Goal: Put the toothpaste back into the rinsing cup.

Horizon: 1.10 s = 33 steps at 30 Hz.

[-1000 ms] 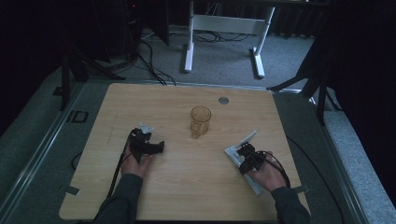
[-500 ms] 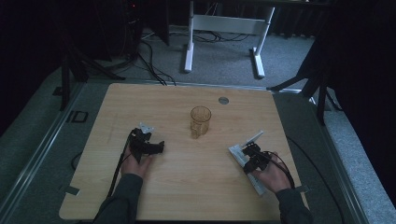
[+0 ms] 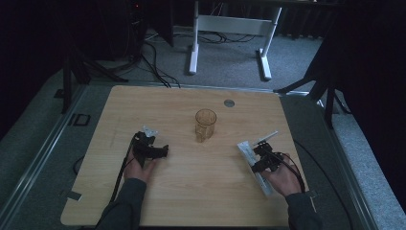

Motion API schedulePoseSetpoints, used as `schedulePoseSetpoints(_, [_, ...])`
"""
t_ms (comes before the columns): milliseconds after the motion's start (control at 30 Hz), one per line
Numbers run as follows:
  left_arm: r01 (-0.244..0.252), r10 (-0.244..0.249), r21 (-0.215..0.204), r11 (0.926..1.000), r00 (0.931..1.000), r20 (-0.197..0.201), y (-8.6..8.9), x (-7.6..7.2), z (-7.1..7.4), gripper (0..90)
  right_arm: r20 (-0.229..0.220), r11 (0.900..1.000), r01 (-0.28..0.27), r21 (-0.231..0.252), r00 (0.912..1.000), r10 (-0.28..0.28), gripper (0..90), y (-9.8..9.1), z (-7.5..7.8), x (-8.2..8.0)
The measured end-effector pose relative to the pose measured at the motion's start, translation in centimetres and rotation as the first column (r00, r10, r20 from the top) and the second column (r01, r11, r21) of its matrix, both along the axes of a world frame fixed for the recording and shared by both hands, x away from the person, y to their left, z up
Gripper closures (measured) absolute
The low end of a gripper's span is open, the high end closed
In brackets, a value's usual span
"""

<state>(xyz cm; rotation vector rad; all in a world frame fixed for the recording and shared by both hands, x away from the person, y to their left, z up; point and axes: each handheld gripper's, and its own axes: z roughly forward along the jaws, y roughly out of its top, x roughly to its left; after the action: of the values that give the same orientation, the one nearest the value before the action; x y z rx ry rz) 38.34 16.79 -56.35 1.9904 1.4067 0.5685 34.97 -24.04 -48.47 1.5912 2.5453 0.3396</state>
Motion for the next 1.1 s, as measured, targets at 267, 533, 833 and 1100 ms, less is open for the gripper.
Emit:
schedulePoseSetpoints(267, [0.0, 0.0, 0.0, 1.0, 1.0, 0.0, 0.0, 0.0, 0.0, 10.5, 0.033, 0.9992, 0.018, 0.036, 0.9993, -0.019, 70.3, -0.3, 0.6, 0.3])
schedulePoseSetpoints(533, [0.0, 0.0, 0.0, 1.0, 1.0, 0.0, 0.0, 0.0, 0.0, 10.6, 0.05, 0.9969, 0.035, 0.071, 0.998, -0.039, 70.3, -0.5, 0.8, 0.7])
schedulePoseSetpoints(833, [0.0, 0.0, 0.0, 1.0, 1.0, 0.0, 0.0, 0.0, 0.0, 10.6, 0.077, 0.9859, 0.065, 0.154, 0.994, -0.077, 70.4, -1.0, 1.1, 1.2])
schedulePoseSetpoints(1100, [0.0, 0.0, 0.0, 1.0, 1.0, 0.0, 0.0, 0.0, 0.0, 10.6, 0.099, 0.9723, 0.085, 0.218, 0.9892, -0.108, 70.4, -1.4, 1.0, 1.6])
